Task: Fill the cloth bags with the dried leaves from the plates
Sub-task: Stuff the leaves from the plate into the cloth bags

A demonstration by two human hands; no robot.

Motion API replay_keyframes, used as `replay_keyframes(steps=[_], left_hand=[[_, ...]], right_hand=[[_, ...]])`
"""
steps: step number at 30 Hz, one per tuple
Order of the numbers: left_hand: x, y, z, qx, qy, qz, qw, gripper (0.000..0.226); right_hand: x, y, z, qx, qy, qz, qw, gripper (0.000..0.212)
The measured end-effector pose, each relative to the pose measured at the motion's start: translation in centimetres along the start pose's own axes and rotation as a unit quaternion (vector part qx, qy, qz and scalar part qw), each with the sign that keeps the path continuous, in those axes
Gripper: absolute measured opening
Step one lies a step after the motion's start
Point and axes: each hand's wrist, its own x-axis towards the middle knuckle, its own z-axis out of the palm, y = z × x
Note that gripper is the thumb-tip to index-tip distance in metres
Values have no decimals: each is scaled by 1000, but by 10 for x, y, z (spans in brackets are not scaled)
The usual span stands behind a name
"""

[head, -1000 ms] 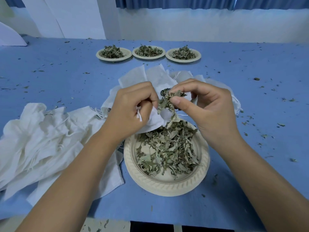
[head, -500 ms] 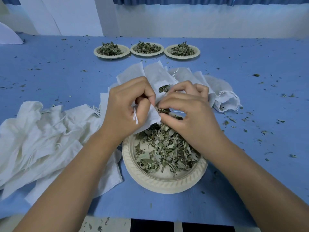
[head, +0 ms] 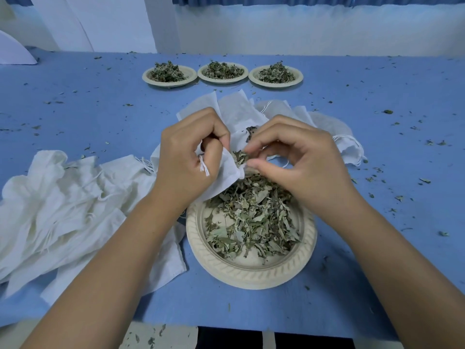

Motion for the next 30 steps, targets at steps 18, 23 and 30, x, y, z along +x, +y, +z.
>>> replay_keyframes(steps=[18,23,30], left_hand=[[-1,-4,5,-13,10,-1,1000,25],[-1,-4,5,-11,-1,0,1000,24],[-1,-3,5,-7,-3,4,1000,25]], right_hand=[[2,3,-74,-219,-85,329,915,12],[-6,11,-66,-311,-255,459,792,39],[-1,15,-47,-292,-209,386,850,24]])
